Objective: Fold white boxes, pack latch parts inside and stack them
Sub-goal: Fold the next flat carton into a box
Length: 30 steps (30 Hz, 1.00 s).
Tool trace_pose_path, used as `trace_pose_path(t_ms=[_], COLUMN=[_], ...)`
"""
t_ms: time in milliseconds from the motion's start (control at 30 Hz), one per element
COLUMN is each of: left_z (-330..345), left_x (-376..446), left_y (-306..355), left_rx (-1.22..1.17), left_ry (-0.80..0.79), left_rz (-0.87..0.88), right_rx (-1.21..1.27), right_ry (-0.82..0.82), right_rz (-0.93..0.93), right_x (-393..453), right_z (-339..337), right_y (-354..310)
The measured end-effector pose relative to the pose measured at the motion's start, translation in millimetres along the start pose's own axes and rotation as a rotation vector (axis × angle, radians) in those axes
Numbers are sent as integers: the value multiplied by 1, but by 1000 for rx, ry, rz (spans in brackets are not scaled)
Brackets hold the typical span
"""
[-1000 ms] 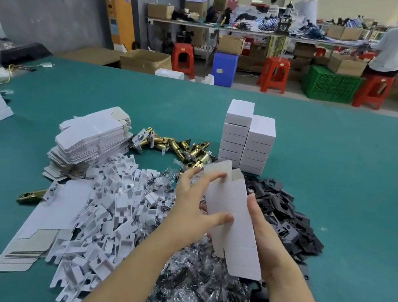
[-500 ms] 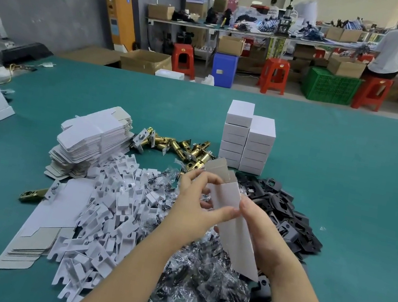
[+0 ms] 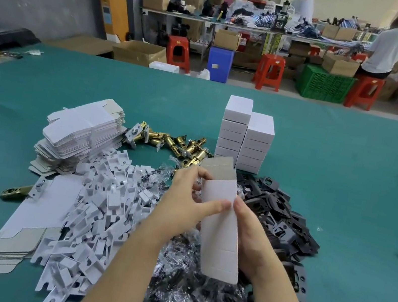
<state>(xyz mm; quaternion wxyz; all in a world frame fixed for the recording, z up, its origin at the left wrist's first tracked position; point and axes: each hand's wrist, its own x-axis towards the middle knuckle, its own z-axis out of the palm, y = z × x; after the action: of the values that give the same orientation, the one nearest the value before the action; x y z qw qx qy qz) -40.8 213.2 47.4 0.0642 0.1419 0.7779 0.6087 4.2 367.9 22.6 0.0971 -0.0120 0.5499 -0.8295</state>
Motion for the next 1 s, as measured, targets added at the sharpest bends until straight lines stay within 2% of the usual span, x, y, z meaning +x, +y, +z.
trace_pose_path(t_ms=[100,200,300,400,533,633,700,1000], left_z=[2,5,5,1,-3,-7,-8,-19], left_x=[3,4,3,4,4,5,6,7], left_y=[-10,-22,-30,-37,-43,-46,-48,-51], left_rx=[-140,-264,-338,-361,-403,-434,-454,-516], left_ry=[74,-5,-103,-89,-52,2,16,-97], left_rz=[19,-42,-61,-76,-114,-98,-97,-82], right_rx=[66,103,96,91,-40,-309,-387,-351], right_ry=[-16,-45,-7,91,151,108,82,177], right_rz=[7,-17,-55,-57,-87,-99,-90,-169], right_x=[3,8,12,15,18,17,16,14], right_z=[-4,-5,-8,-11,-14,-18,-21,-27], right_y=[5,9,14,21,26,21,20,18])
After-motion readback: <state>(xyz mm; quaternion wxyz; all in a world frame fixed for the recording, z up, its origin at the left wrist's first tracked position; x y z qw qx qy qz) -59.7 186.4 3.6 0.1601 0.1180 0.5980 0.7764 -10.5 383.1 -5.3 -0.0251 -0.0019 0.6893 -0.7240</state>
